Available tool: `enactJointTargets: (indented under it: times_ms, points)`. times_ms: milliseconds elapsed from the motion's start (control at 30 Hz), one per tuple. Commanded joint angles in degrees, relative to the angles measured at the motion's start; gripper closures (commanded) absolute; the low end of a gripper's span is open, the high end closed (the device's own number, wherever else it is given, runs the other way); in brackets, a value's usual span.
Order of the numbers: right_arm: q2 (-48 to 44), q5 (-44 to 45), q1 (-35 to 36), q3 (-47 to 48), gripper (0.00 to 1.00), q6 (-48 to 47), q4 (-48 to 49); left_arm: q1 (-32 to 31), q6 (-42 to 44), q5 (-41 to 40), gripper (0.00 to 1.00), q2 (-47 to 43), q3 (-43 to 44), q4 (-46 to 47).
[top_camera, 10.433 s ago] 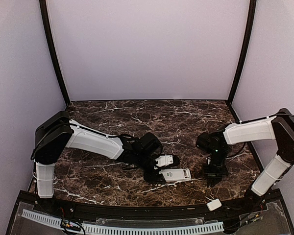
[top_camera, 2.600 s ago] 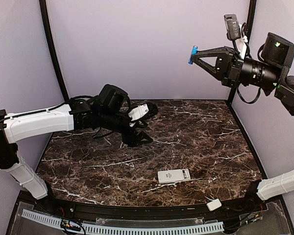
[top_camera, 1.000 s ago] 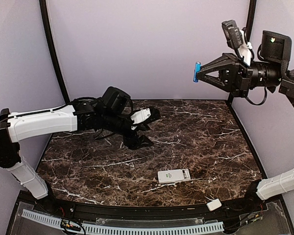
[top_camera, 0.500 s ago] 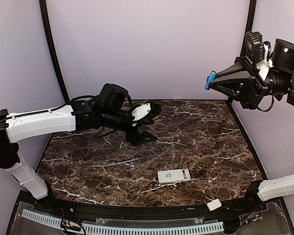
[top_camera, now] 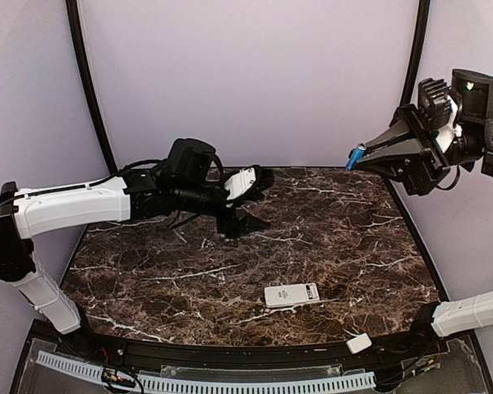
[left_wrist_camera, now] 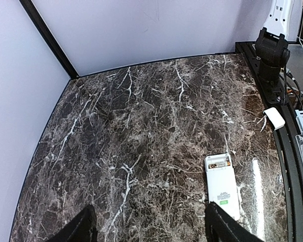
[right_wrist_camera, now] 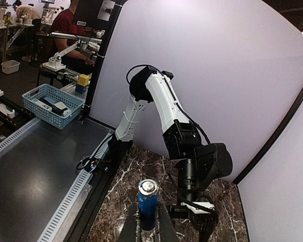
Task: Load the batteries into the remote control
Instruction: Place the battery at the center of the board.
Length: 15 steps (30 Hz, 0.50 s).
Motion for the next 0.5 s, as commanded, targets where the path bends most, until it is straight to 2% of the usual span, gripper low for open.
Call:
enactJointTargets:
  times_ms: [0,167,467]
  points:
    - [-0.21,-1.46,-0.19,1.16,1.00,-8.10,-3.90,-0.24,2.19,-1.85,0.28,0.65,-0.79,4.06]
    - [-0.83,0.02,-0.18,0.84,1.00,-12.83,-5.51,-0.29,3.25,-1.90,0.28,1.74,-0.66,5.95]
    - [-1.34,1.60,-0.17,-0.25,1.00,-15.59,-7.67,-0.21,3.21,-1.61,0.28,2.86,0.19,7.28]
